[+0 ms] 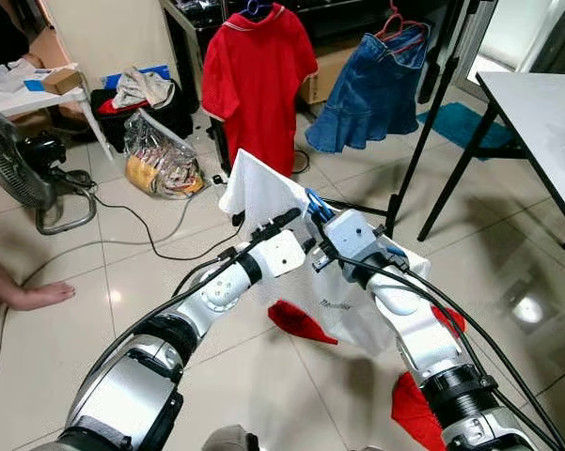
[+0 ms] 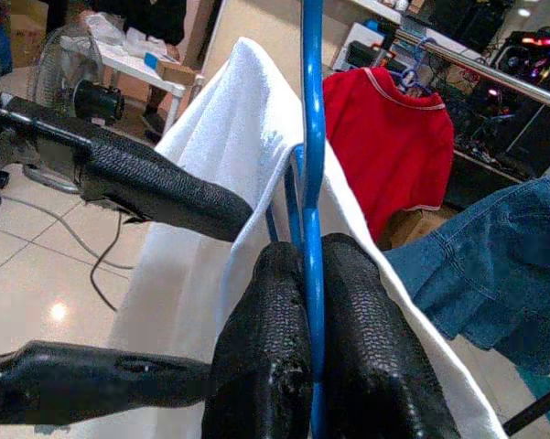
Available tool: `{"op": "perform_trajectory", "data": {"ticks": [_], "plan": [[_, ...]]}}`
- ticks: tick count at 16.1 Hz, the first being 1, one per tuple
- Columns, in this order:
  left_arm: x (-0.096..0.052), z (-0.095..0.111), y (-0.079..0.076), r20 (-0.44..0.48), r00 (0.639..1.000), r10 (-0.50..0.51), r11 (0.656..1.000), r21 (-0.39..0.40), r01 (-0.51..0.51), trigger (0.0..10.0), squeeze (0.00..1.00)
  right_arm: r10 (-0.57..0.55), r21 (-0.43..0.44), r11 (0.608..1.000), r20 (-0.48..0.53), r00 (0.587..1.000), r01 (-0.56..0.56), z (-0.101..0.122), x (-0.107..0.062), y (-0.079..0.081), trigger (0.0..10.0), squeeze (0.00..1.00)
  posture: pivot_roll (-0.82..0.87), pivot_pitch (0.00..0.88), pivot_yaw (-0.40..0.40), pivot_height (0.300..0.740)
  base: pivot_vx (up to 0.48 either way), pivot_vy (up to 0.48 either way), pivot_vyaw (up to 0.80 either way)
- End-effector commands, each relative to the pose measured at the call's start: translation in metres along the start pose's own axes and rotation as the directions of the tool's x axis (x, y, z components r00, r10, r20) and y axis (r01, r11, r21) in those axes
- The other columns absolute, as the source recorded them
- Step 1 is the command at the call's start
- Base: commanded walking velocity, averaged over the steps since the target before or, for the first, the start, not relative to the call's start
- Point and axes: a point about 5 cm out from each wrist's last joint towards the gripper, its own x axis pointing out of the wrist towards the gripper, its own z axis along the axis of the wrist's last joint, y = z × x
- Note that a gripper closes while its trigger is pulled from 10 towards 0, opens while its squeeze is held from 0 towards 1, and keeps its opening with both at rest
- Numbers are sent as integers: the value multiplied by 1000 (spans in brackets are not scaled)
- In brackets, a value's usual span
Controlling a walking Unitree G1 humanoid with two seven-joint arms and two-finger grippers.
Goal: Hang hanger
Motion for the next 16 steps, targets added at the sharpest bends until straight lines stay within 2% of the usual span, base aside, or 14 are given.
{"op": "perform_trajectory", "data": {"ticks": [1,2,3,7,10,11,13,16], "plan": [[1,1,4,6,1000,7,1000,-6,-7,10000,1000,4,-23,1000,43,999,-3,10,1,1,10000,0,83,0,50,740,0,0,0],[1,1,4,7,1000,8,1000,-5,-8,10000,1000,4,-23,1000,42,999,-3,10,1,1,10000,0,83,0,50,740,0,0,0],[1,0,5,-9,999,38,999,4,-38,10000,0,6,-22,1000,43,999,-5,11,0,2,10000,0,83,0,51,740,0,0,0],[2,-5,17,-74,986,151,987,68,-146,10000,0,21,12,1000,61,998,-22,13,1,5,10000,0,84,0,49,740,0,0,0],[8,0,19,-62,985,160,984,86,-155,10000,0,26,18,999,70,997,-28,15,1,6,10000,0,83,0,50,740,0,0,0],[10,2,18,-56,986,154,985,91,-149,392,0,27,21,999,75,997,-29,16,0,6,10000,0,78,0,52,740,0,0,0],[11,3,17,-50,987,152,985,92,-147,0,0,24,23,999,77,997,-26,16,-1,6,10000,0,74,0,54,740,0,0,0],[11,4,16,-36,989,142,985,103,-138,0,0,19,26,999,75,997,-21,15,-2,5,10000,0,74,0,56,740,0,0,0]]}}
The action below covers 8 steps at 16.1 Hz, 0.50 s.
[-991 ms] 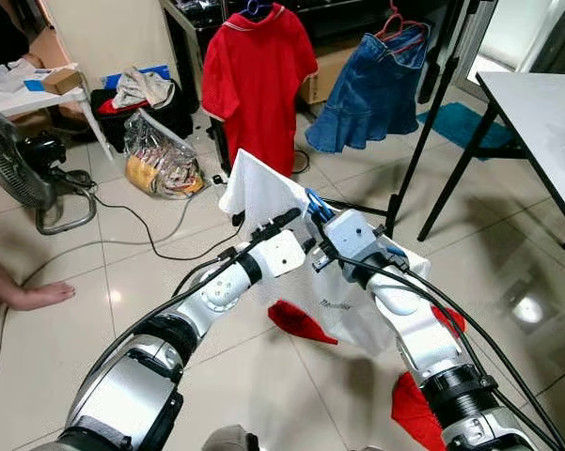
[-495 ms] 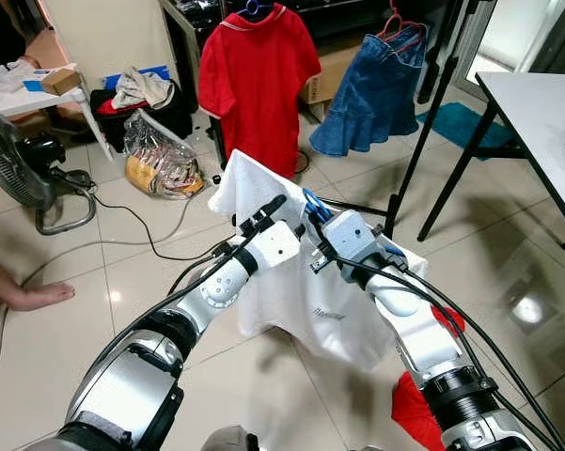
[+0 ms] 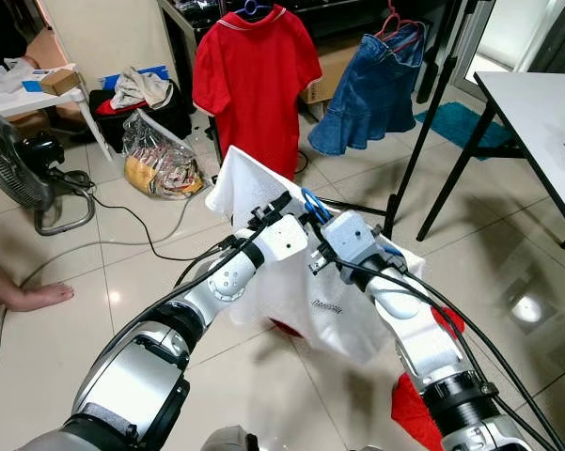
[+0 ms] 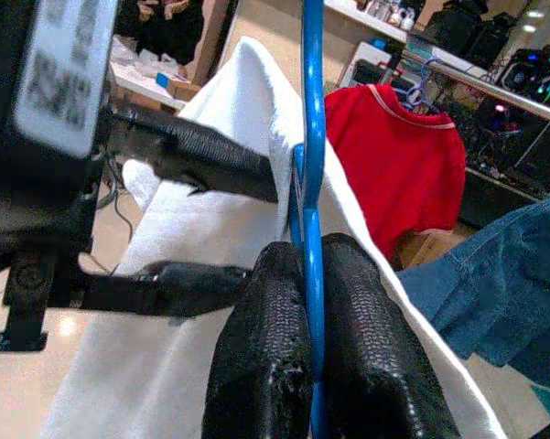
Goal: Hang hanger
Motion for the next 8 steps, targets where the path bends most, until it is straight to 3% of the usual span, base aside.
{"op": "perform_trajectory", "data": {"ticks": [1,8], "plan": [[-1,1,2,17,1000,-10,1000,21,9,0,0,-4,4,1000,29,1000,4,7,1,-2,10000,0,74,0,56,740,0,0,0],[-7,-5,10,10,996,92,995,27,-92,0,0,-55,-2,999,-20,998,55,1,3,-11,10000,0,82,0,53,740,0,0,0]]}}
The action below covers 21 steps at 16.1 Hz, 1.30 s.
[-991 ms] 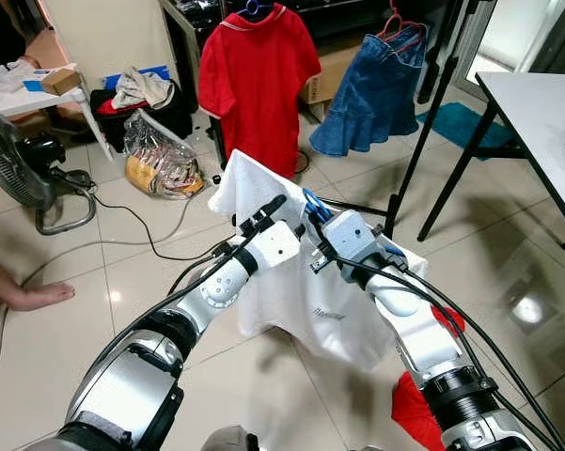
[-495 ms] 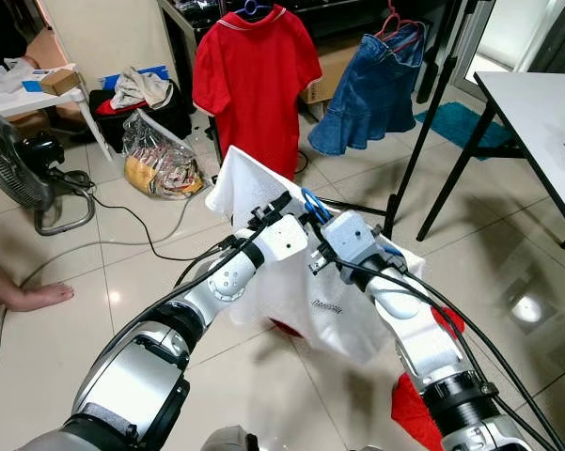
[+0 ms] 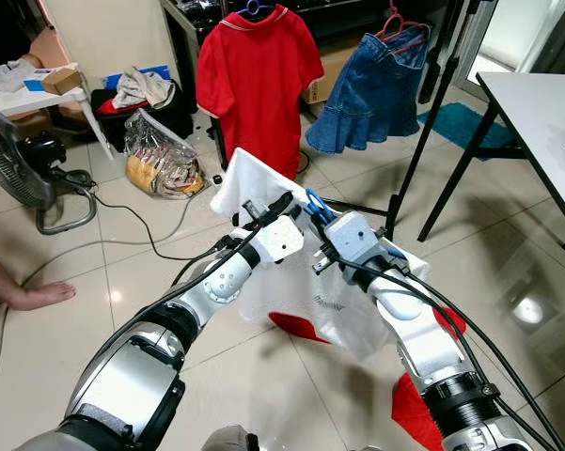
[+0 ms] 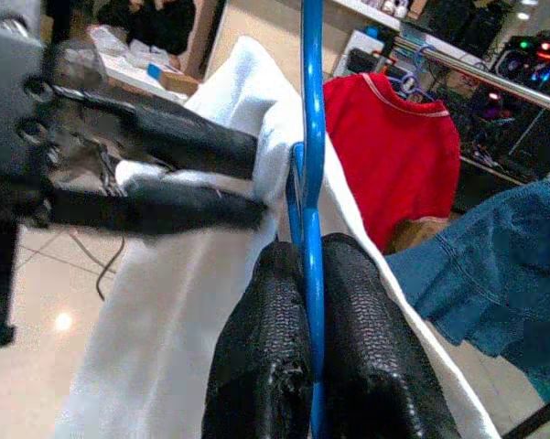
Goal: Hang hanger
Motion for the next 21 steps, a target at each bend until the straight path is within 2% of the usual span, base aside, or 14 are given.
{"op": "perform_trajectory", "data": {"ticks": [1,3,5,10,13,14,15,16,17,18,21], "plan": [[-3,-5,5,-20,999,40,999,11,-40,0,0,-24,-1,1000,5,1000,24,4,4,-7,10000,0,82,0,53,740,0,0,0],[-5,-10,15,-56,988,144,989,33,-142,0,0,-33,0,999,-15,999,33,1,3,-8,10000,0,81,0,50,740,0,0,0],[-7,-12,20,-61,981,184,982,47,-181,0,0,-40,6,999,-26,999,41,-1,2,-9,10000,0,81,0,49,740,0,0,0],[-11,-18,29,-78,965,252,965,88,-245,0,0,-53,8,999,-53,997,53,-5,2,-12,10000,0,85,0,48,740,0,0,0],[-11,-20,28,-99,964,245,969,63,-239,0,0,-51,0,999,-44,998,51,-3,3,-12,10000,0,85,0,48,740,0,0,0],[-10,-19,25,-105,970,220,975,19,-219,7451,0,-45,-5,999,-26,999,45,0,3,-12,10000,0,85,0,48,740,0,0,0],[-10,-17,20,-95,977,191,980,-35,-195,10000,0,-36,-3,999,-5,999,36,4,4,-11,10000,0,85,0,45,740,0,0,0],[-10,-14,15,-79,982,171,978,-105,-179,10000,718,-29,-6,1000,7,1000,29,6,4,-9,10000,0,85,0,45,740,0,0,0],[-10,-11,11,-61,985,159,966,-199,-168,10000,1000,-23,-11,1000,15,1000,23,8,4,-8,10000,0,85,0,45,740,0,0,0],[-10,-9,5,-43,992,119,963,-239,-126,10000,1000,-16,-14,1000,20,1000,17,9,4,-7,10000,0,85,0,45,740,0,0,0],[-11,-7,-6,-20,999,42,959,-280,-46,10000,1000,-11,-18,1000,24,1000,12,10,5,-7,10000,0,85,0,46,740,0,0,0]]}}
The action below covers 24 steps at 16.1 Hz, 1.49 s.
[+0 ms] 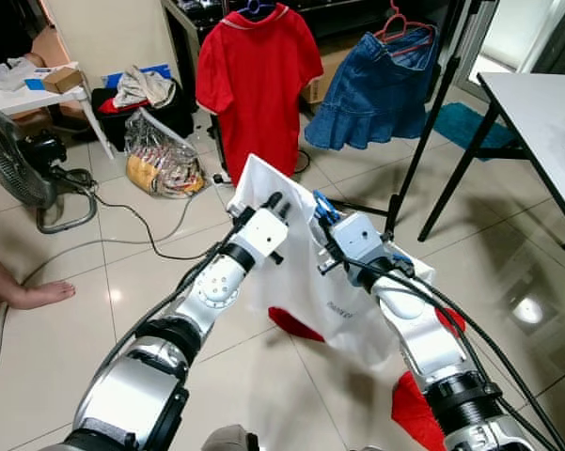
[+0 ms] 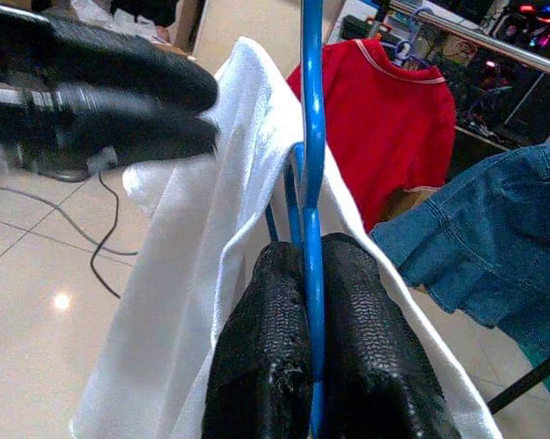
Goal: Hang hanger
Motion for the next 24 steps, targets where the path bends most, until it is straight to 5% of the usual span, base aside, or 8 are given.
{"op": "perform_trajectory", "data": {"ticks": [1,23,24], "plan": [[-3,-2,-2,-1,1000,-25,1000,-19,25,10000,1000,-4,-22,1000,78,997,6,20,6,-4,10000,0,84,0,48,740,0,0,0],[-6,-3,-8,12,995,-95,995,-30,95,10000,1000,2,-27,1000,87,996,0,22,7,-2,10000,0,85,0,47,740,0,0,0],[0,-3,-18,-37,986,-162,987,-8,162,10000,0,83,-26,996,137,987,-80,31,6,10,10000,0,81,0,51,740,0,0,0]]}}
